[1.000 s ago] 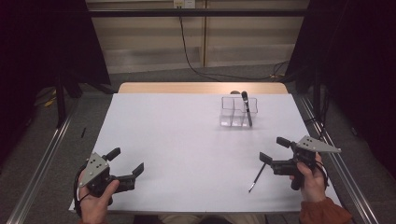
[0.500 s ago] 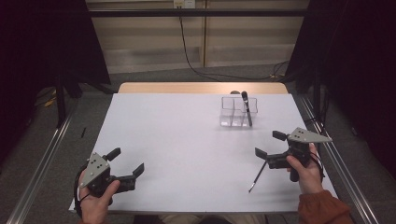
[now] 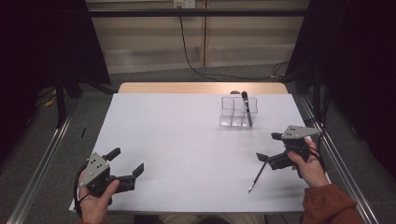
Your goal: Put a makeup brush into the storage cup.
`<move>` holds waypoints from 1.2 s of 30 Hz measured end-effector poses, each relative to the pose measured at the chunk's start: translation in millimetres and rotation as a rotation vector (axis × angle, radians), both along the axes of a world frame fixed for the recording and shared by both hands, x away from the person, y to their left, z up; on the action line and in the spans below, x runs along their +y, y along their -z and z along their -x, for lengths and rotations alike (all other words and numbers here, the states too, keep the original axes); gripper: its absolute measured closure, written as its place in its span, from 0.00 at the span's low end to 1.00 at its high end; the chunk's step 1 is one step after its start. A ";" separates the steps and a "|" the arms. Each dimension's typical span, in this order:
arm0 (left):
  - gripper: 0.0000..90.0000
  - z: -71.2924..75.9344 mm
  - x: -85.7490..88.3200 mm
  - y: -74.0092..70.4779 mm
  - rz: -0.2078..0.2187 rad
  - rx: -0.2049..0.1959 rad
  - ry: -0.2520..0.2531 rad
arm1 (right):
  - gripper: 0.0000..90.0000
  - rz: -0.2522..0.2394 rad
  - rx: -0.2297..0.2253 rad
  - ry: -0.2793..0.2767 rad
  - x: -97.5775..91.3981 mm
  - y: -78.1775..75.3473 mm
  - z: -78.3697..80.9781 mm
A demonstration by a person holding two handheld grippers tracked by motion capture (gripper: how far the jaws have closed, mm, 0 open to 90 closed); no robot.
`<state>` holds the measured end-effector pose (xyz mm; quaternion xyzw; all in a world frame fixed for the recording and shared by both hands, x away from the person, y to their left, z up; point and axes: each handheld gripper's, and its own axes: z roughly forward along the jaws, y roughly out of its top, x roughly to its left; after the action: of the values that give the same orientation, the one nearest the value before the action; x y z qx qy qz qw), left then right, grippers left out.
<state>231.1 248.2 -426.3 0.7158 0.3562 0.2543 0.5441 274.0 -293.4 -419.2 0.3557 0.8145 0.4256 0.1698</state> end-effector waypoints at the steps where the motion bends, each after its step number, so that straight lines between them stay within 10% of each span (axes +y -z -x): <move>1: 0.03 0.1 -0.7 0.1 0.000 0.002 0.000 | 0.01 0.010 0.038 -0.018 0.1 0.5 -1.4; 14: 0.03 -2.1 -4.1 1.2 -0.006 0.008 0.012 | 0.02 0.128 0.141 -0.227 6.7 3.3 -11.8; 36: 0.03 -3.7 -3.3 1.8 -0.013 0.014 0.016 | 0.07 0.397 0.238 -0.369 30.6 10.4 -17.4</move>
<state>234.8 244.8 -428.1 0.7239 0.3527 0.2471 0.5390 291.3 -262.8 -429.6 0.2089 0.9470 0.2370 0.0588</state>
